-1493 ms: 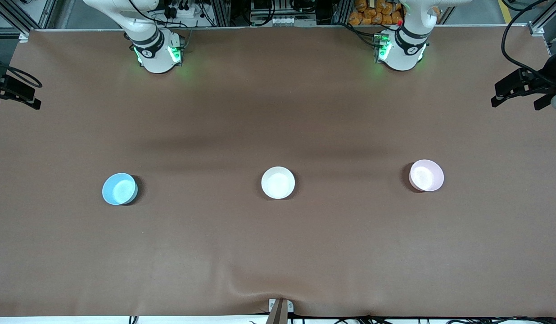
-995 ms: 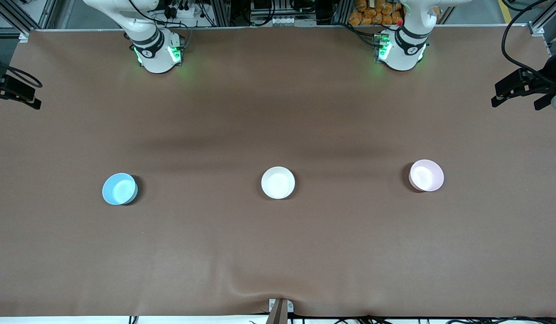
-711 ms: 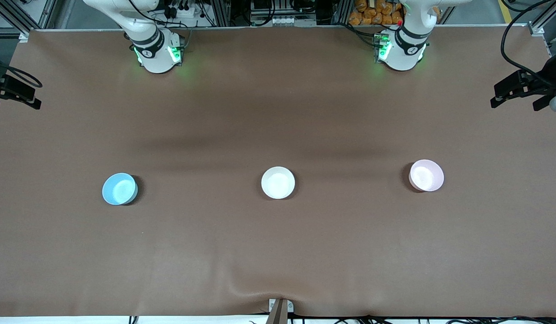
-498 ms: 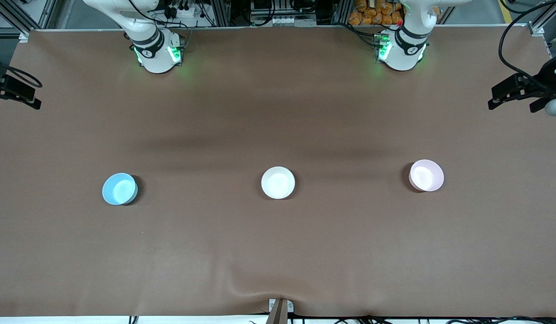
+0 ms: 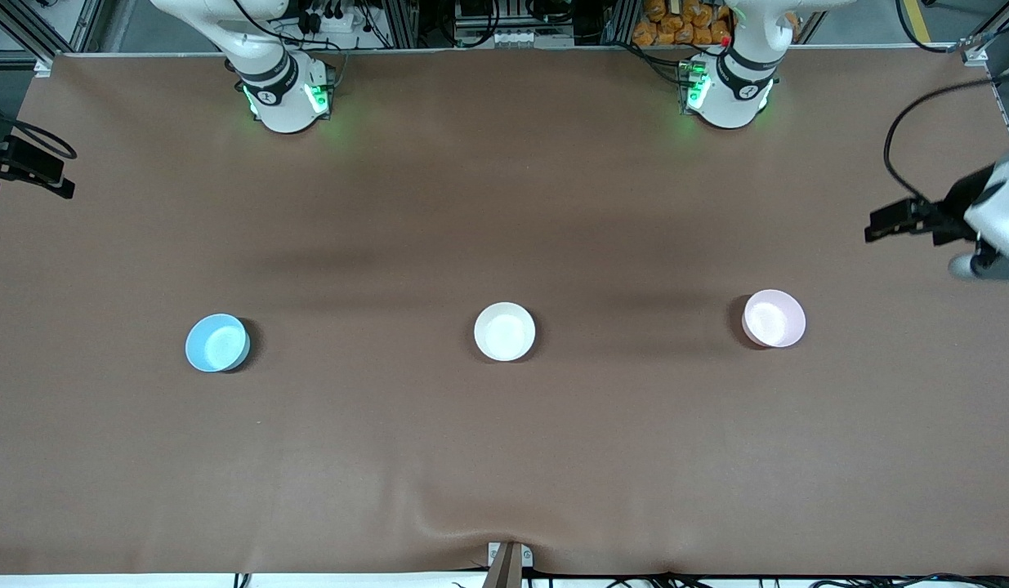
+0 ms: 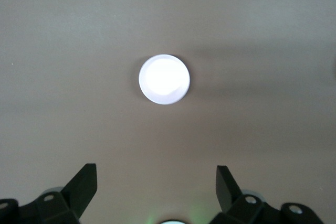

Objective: Stack pink and blue bowls on white bowl
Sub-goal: 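Reach the left gripper toward the pink bowl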

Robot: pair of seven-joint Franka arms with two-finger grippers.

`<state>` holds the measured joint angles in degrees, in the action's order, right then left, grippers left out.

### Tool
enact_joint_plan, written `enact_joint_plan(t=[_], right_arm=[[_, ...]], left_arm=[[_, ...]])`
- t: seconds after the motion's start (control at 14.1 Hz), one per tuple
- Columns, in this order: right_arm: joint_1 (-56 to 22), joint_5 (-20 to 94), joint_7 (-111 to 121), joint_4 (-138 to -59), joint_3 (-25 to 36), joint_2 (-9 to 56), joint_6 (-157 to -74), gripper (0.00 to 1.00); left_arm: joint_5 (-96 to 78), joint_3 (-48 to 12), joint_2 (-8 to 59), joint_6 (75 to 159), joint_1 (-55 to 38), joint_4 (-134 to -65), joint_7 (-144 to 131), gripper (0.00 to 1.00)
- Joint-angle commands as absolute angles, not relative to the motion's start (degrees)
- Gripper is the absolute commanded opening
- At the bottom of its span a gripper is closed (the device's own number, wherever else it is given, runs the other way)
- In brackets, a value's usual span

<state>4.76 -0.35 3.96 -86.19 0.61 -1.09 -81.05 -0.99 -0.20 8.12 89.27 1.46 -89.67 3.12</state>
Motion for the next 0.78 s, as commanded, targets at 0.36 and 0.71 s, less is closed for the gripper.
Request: enact_joint_plan(t=[0.36, 0.71], right_arm=[[5.98, -1.14, 4.57, -85.61, -0.26, -0.97, -80.59, 1.0], [5.89, -1.14, 4.57, -85.6, -0.26, -0.97, -80.51, 1.0]], left_arm=[[2.55, -1.05, 8.7, 109.21, 1.76, -106.32, 3.69, 1.0], [2.55, -1.05, 10.01, 128.64, 2.2, -119.78, 6.67, 1.0]])
